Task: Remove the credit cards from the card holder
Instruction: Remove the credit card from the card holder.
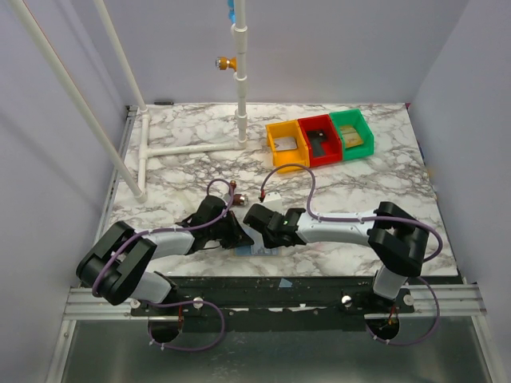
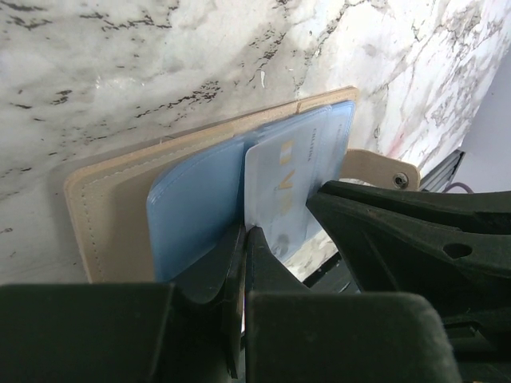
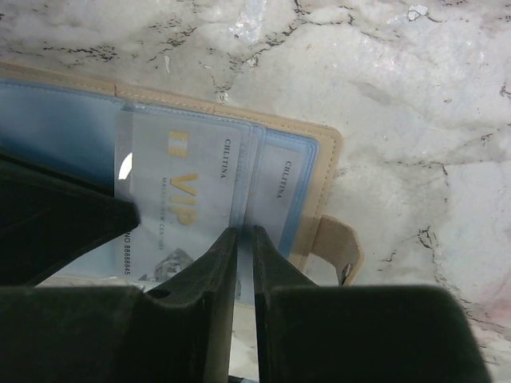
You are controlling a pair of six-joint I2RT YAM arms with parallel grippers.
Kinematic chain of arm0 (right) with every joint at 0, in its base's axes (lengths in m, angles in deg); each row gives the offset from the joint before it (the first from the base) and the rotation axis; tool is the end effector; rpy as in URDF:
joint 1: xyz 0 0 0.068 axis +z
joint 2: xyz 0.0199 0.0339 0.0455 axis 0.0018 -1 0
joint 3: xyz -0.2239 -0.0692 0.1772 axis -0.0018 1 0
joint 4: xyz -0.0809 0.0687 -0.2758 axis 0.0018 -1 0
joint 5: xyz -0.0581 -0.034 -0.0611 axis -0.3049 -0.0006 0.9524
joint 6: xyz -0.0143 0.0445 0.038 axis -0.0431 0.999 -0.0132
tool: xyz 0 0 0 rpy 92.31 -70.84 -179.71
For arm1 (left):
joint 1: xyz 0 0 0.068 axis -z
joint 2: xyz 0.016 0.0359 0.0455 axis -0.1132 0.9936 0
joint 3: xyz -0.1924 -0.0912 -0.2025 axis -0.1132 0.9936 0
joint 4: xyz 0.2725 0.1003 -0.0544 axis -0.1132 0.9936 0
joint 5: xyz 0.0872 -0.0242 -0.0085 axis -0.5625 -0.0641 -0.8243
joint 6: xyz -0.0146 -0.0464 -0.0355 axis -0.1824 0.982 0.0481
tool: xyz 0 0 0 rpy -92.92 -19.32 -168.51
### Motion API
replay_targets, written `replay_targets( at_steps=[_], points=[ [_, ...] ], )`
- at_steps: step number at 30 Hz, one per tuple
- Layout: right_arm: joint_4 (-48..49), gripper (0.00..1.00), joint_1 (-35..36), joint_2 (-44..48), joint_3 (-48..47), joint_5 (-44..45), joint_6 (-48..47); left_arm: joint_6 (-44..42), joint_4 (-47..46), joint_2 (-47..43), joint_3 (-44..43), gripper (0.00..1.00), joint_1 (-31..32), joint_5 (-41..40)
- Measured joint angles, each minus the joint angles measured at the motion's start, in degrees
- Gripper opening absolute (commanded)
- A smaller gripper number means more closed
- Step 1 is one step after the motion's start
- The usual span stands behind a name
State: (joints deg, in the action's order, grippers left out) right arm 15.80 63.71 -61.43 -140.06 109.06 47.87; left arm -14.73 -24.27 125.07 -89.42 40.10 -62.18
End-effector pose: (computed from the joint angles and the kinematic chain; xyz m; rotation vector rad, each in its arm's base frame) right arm 0.1764 0.3216 0.1545 -0.2979 2.5980 0.1361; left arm 0.1966 -0.1516 0.1036 -0.3994 2.6375 -1.1558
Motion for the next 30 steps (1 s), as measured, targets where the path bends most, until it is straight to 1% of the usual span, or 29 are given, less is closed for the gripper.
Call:
replay_targets(
  at_steps=[30],
  points=[
    [3.87, 0.16, 0.37, 0.52, 2.03, 1.11, 1.97, -6.47, 4.13, -1.75, -0.59, 0.0, -3.48, 1.73]
  ],
)
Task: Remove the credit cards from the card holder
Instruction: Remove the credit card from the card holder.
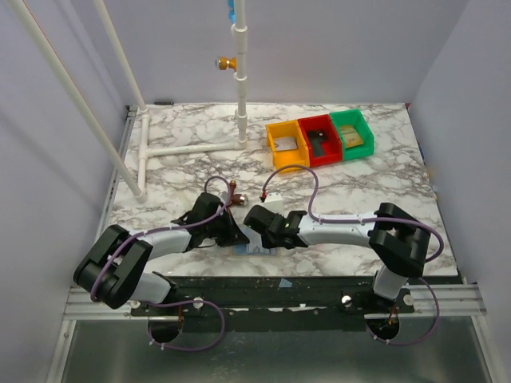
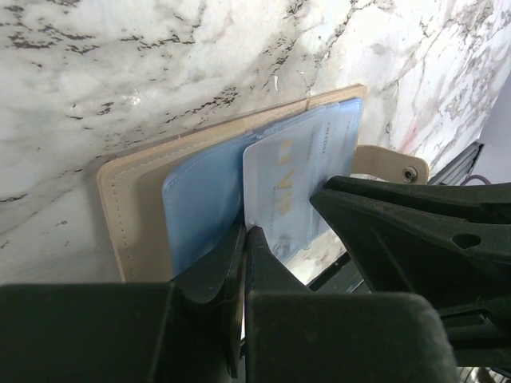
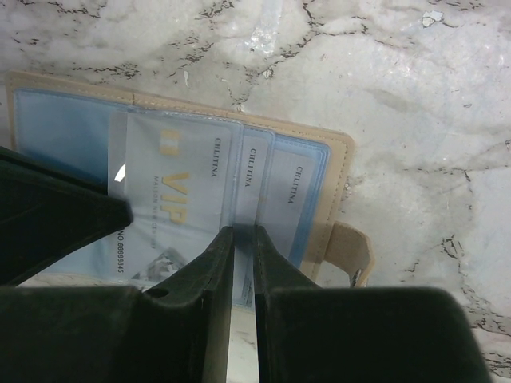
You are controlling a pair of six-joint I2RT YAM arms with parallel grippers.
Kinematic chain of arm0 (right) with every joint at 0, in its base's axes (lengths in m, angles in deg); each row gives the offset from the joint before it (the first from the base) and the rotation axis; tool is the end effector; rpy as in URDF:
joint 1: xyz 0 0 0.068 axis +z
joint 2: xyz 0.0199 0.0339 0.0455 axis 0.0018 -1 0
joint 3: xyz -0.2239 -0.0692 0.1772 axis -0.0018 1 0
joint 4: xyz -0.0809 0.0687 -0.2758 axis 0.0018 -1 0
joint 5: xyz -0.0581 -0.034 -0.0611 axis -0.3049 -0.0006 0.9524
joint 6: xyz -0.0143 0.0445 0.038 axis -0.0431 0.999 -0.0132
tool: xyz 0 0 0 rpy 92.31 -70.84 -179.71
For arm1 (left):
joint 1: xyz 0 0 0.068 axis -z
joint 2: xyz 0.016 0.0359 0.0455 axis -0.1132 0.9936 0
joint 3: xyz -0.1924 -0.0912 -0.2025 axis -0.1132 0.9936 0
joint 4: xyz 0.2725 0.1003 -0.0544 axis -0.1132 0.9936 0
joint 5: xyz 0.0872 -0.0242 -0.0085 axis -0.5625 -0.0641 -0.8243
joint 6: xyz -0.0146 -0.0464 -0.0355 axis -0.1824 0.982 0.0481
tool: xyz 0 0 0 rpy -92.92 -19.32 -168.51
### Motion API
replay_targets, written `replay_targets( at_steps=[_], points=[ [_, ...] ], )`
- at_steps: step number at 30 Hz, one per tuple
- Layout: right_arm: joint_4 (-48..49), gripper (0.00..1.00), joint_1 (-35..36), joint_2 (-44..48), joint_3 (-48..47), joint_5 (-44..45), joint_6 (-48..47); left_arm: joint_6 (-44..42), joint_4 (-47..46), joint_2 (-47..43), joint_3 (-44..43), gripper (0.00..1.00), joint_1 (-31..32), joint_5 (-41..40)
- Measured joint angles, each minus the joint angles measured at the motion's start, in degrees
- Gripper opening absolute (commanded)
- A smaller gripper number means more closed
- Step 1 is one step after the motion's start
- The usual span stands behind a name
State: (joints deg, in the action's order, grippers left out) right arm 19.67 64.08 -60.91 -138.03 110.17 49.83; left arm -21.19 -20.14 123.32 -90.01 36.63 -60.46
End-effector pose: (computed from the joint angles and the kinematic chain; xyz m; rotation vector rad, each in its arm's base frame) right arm 0.1742 0.3207 0.1504 -0.2420 2.5661 0.1798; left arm 0.2021 -0.1389 0.1081 -0.3229 2.6376 -1.1162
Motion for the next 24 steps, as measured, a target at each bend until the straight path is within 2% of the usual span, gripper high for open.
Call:
replay_targets(
  at_steps=[11, 22, 24],
  points=[
    [1.57, 0.16, -0.07, 0.55, 1.11, -0.02, 0.04, -5.01, 6.64, 1.79, -4.57, 0.0, -0.55, 0.74],
    [3.76, 0.16, -0.52, 1.81, 3.08, -0.5, 0.15, -6.14, 7.65, 1.95, -4.9, 0.0, -1.9, 2.08],
    [3.8, 0.16, -0.57, 1.86, 3.1, -0.7, 0.13, -6.25, 7.32, 1.7, -4.61, 0.06, -1.99, 2.19]
  ],
)
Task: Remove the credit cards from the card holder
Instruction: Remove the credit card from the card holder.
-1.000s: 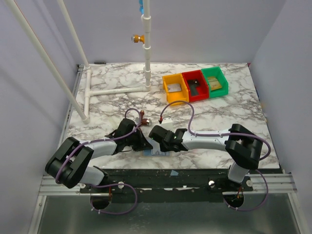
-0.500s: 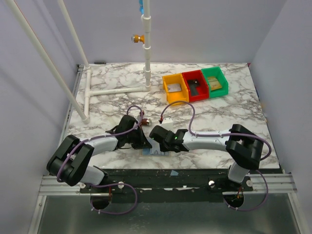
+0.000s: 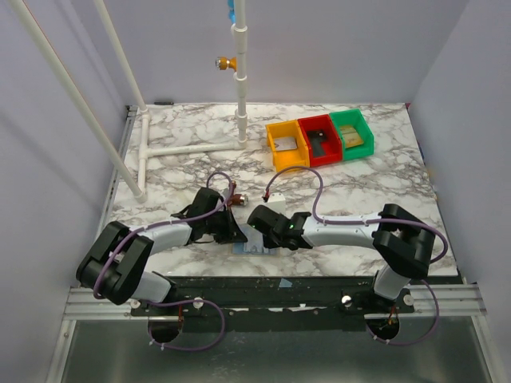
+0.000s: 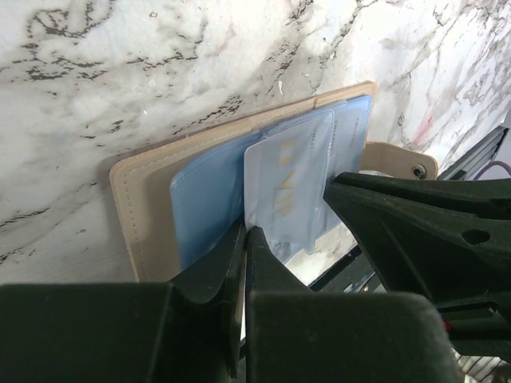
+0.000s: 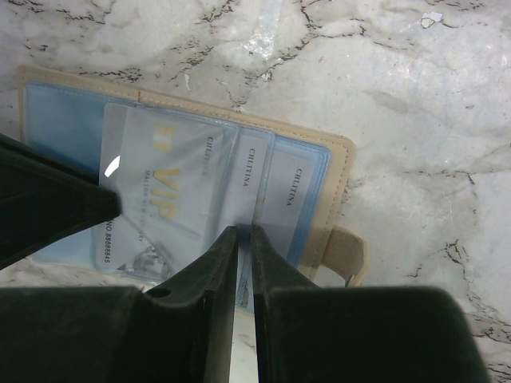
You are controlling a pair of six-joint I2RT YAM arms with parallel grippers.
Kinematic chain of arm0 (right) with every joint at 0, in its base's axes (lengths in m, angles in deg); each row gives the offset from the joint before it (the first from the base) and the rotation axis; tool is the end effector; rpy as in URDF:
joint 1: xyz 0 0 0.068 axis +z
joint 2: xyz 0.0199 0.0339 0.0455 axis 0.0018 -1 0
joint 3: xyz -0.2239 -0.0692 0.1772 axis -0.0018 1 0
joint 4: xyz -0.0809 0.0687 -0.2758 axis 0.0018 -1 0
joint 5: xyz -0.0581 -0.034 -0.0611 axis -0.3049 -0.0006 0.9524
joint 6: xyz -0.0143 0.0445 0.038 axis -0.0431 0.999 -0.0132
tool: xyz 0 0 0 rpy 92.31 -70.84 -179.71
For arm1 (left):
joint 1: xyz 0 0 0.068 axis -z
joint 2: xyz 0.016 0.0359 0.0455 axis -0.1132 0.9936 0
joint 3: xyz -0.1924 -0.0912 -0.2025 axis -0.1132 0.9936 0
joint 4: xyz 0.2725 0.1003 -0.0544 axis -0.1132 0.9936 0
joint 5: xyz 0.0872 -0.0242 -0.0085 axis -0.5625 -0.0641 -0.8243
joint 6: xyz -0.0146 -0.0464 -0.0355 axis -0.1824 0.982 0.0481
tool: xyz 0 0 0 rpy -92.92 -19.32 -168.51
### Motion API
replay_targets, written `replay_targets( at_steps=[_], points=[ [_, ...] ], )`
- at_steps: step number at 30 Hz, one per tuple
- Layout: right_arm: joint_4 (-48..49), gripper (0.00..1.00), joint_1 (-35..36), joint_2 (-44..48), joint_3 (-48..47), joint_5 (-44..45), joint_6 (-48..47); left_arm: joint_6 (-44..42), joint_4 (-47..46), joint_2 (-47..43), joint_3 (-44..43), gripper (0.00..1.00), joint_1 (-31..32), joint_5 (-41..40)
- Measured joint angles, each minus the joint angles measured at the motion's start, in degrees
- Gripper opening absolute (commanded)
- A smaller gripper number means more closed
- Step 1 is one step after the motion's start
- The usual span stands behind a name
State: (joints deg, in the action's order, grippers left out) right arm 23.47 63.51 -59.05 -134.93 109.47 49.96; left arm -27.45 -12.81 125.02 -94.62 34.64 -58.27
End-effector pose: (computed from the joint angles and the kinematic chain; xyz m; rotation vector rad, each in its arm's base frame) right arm 0.1736 0.3124 0.1484 -0.2166 2.5499 0.2346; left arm 0.2158 -0.1383 0.1153 -0.2355 2.6944 -1.0764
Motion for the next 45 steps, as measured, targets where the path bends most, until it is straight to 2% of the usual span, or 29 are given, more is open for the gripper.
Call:
replay_targets(
  at_steps=[4, 8, 15, 30, 34, 39, 45],
  points=[
    [0.0, 0.16, -0.22, 0.02, 0.0, -0.35, 0.0, -0.13, -1.86, -0.37, 1.09, 0.11, -0.17, 0.48],
    [0.0, 0.16, -0.26, 0.04, 0.0, -0.46, -0.02, -0.09, -4.09, -0.44, 2.25, 0.12, -0.57, 1.31],
    [0.0, 0.16, -0.33, 0.11, 0.0, -0.59, -0.02, 0.48, -6.25, -0.44, 3.3, 0.17, -0.96, 2.12],
    [0.0, 0.15, -0.59, 0.39, 0.17, -0.63, -0.02, 2.23, -9.81, -0.42, 5.07, 0.17, -1.57, 3.3],
    [-0.02, 0.15, -0.83, 0.5, 0.24, -0.66, -0.02, 3.1, -11.39, -0.2, 5.84, 0.13, -2.08, 4.02],
    [0.0, 0.15, -0.94, 0.61, 0.37, -0.66, 0.0, 3.72, -12.46, 0.09, 6.54, 0.01, -2.58, 4.35],
    [0.0, 0.15, -1.01, 0.63, 0.37, -0.66, -0.02, 4.0, -12.7, 0.46, 6.56, 0.0, -2.86, 4.74]
  ],
)
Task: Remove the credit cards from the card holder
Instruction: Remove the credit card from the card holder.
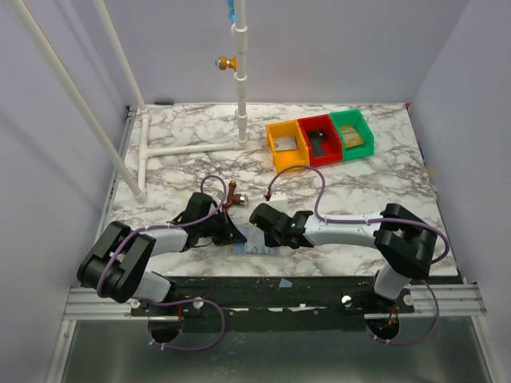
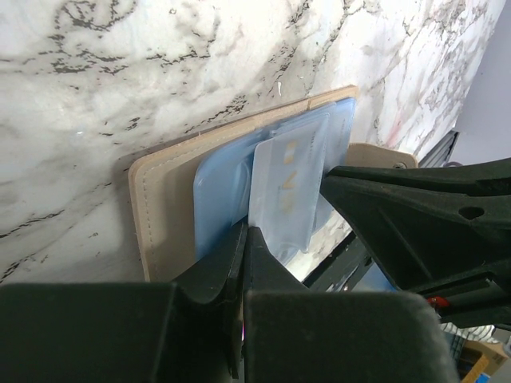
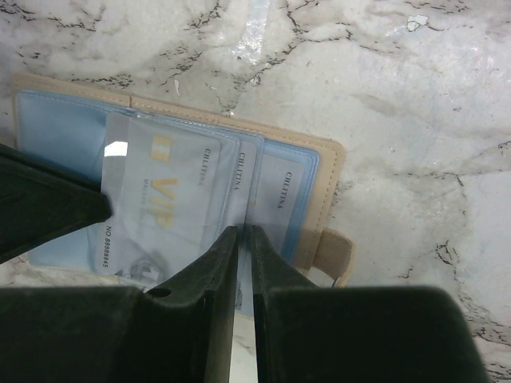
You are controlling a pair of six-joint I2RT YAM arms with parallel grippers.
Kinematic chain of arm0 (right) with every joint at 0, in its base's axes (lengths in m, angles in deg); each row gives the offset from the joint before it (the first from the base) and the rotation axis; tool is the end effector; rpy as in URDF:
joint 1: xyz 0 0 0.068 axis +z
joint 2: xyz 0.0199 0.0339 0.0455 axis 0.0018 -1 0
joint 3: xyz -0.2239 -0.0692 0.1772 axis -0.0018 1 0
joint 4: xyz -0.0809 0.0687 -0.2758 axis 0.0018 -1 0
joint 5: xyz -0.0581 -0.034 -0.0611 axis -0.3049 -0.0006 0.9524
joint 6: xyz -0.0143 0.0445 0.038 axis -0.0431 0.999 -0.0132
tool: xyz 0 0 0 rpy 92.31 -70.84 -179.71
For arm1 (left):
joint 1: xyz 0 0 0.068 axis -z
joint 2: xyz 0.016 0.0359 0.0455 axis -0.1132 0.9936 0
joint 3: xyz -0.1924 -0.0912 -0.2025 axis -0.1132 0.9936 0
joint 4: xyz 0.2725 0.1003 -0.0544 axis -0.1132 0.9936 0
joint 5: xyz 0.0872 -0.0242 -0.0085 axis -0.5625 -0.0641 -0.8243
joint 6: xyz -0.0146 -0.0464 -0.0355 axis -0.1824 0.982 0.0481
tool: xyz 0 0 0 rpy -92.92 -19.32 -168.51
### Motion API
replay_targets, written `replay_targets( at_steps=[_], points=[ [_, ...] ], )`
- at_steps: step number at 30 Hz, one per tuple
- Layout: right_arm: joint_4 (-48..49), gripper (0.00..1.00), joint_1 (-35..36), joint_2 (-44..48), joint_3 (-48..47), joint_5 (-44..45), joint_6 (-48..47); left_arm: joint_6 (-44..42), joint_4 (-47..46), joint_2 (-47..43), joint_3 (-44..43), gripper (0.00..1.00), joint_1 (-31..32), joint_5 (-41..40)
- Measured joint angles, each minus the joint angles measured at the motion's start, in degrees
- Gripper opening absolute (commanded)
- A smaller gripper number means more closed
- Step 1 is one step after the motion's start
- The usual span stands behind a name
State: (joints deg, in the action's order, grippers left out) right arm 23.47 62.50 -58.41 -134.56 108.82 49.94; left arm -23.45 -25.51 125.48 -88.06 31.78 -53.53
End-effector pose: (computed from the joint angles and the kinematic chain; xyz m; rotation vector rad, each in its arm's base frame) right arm 0.1778 0.3078 0.1501 -0.1973 2.5558 0.2419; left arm 0.2072 -0.1238 0.0994 -0.3040 2.6048 -1.2254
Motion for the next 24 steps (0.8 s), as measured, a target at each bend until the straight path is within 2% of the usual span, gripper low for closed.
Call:
replay_targets(
  at_steps=[2, 7, 14, 24],
  points=[
    [0.0, 0.17, 0.0, 0.04, 0.02, 0.02, 0.02, 0.0, -0.04, 0.04, 0.0, 0.0, -0.04, 0.09],
    [-0.81, 0.3, -0.37, 1.22, 0.5, 0.04, -0.17, -0.02, -0.07, 0.04, 0.02, 0.0, -0.04, 0.11],
    [-4.48, 0.3, -0.96, 3.37, 0.94, -1.51, -0.7, 0.76, -0.87, 0.55, 0.13, 0.0, -0.04, 0.44],
    [-2.01, 0.35, -1.18, 6.84, 0.92, -6.19, -0.5, 6.78, -11.32, 4.68, 3.04, 0.0, -0.09, 3.63]
  ],
)
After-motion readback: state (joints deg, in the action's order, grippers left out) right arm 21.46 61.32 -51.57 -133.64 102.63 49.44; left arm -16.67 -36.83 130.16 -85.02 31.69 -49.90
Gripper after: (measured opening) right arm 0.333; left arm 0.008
